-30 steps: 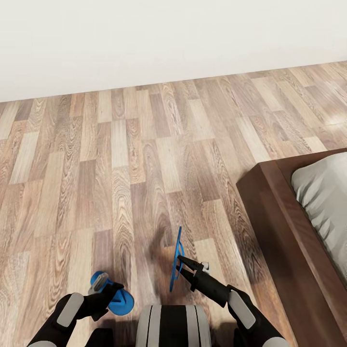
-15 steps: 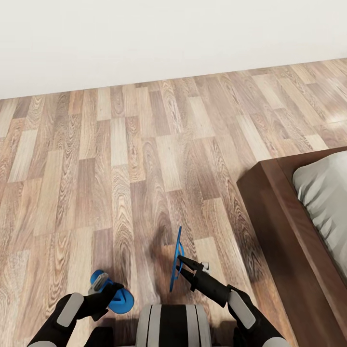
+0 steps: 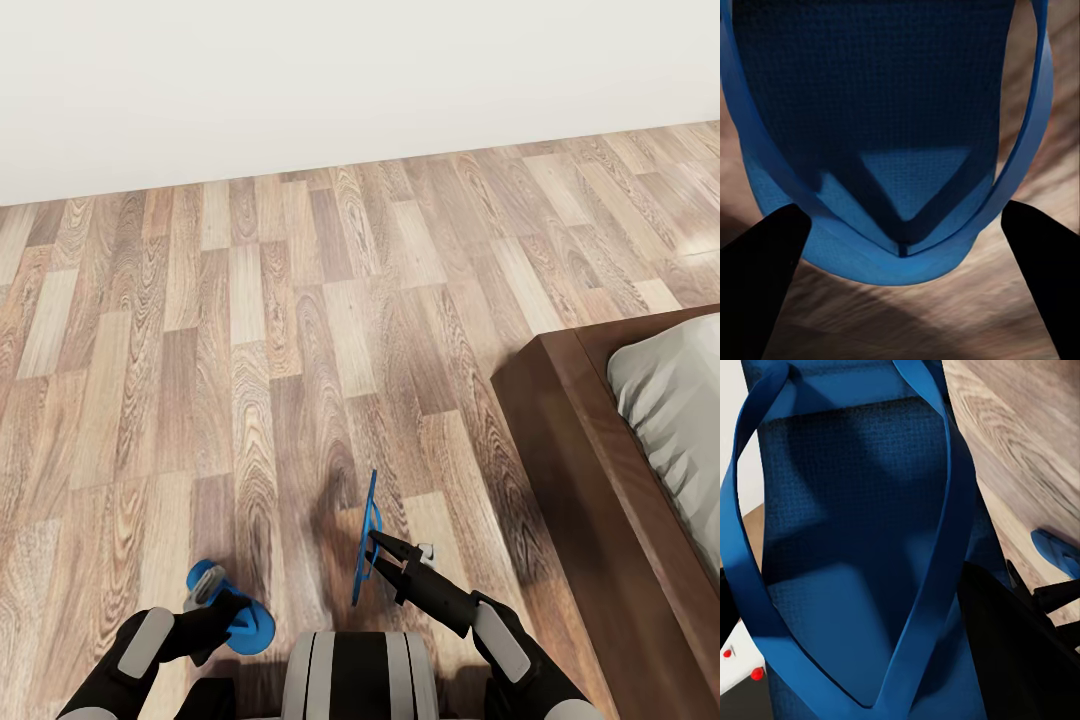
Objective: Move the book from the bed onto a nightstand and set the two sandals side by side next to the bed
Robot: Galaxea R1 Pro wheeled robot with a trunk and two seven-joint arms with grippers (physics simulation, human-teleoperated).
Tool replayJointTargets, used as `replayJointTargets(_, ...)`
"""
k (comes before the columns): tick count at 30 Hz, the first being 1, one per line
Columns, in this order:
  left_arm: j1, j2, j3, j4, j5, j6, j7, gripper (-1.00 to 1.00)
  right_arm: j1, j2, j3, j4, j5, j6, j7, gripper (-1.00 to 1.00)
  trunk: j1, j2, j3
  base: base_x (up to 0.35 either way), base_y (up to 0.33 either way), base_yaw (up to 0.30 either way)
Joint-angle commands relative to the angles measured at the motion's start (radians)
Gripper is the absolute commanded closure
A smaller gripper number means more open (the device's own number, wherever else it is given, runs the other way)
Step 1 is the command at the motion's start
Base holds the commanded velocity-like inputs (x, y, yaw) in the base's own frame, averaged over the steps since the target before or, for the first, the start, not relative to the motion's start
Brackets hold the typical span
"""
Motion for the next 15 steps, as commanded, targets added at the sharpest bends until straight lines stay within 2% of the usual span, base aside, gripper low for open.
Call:
replayJointTargets(1,0.0,0.0,0.003,-0.002,0.005,0.006,0.008,1.0,0.0,0.0,0.002,0.0,-0.008,0.008,-0.002,1.0,0.0,0.0,-0.001,0.0,0.0,0.0)
replayJointTargets(15,0.0,-0.001,0.003,-0.002,0.005,0.006,0.008,1.0,0.0,0.0,0.002,-0.001,-0.009,0.008,-0.002,1.0,0.0,0.0,-0.001,0.0,0.0,0.0)
